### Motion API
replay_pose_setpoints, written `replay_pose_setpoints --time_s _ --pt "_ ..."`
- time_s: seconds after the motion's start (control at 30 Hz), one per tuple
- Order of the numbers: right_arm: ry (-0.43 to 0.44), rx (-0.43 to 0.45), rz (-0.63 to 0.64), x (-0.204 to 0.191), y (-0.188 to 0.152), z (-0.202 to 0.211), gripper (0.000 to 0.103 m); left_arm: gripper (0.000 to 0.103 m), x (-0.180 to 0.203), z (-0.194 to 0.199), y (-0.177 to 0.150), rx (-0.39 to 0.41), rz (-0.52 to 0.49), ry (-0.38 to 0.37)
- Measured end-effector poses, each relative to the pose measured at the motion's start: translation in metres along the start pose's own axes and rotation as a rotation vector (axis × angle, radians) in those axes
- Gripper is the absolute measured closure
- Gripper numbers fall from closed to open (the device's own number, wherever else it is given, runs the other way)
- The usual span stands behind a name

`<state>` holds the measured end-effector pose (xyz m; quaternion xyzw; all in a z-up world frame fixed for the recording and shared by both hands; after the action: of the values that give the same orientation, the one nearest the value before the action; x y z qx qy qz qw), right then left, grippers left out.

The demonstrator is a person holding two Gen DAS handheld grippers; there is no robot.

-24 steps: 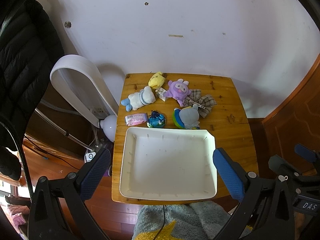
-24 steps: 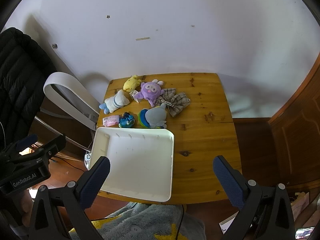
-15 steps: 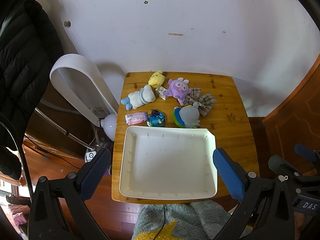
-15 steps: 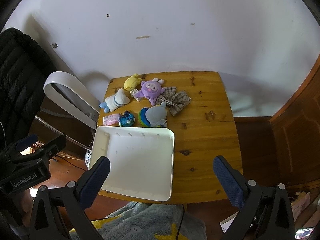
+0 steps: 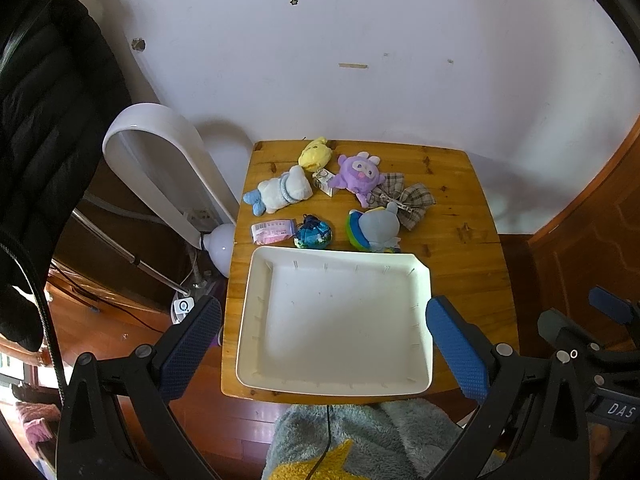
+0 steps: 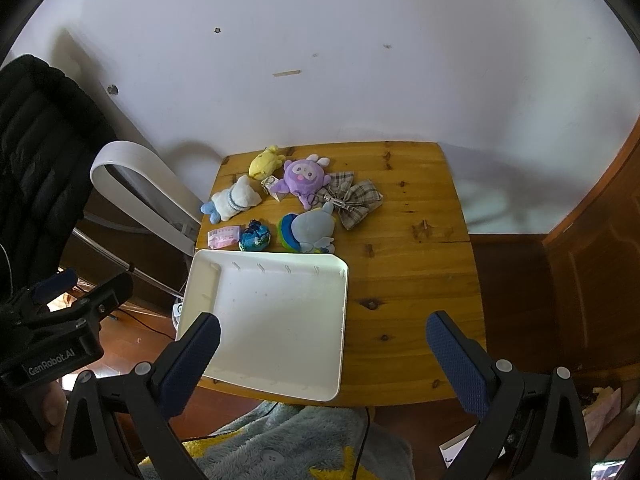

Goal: Organize objects

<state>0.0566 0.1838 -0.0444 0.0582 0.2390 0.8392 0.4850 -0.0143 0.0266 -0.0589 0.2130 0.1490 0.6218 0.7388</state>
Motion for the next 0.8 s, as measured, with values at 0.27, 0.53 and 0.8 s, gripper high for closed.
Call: replay_pose_setpoints --time_s 0.27,0.53,0.8 --pt "0.012 -0.002 0.009 0.004 0.001 0.0 0.0 0.001 0.005 0.001 0.002 -0.001 -0.027 -0.02" --pt "0.034 -0.006 0.03 0.011 -0.001 0.003 0.0 0.001 0.011 0.004 0.003 -0.001 -0.047 -0.037" --pt "0.064 -0.002 0.065 0.021 0.0 0.007 0.0 0.001 0.023 0.009 0.0 0.005 -0.043 -0.043"
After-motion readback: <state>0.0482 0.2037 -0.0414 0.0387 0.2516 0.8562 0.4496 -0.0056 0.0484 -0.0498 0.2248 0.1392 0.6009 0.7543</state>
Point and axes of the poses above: each gripper's, at about its wrist camera, not at the fingertips, and z roughly against the way its jaws point, x to its right, y to its top, the point moved 5 cm from there along -z, roughly the way its jaws point, and after that the axes turned 1 degree about x, right-handed, at the moved point
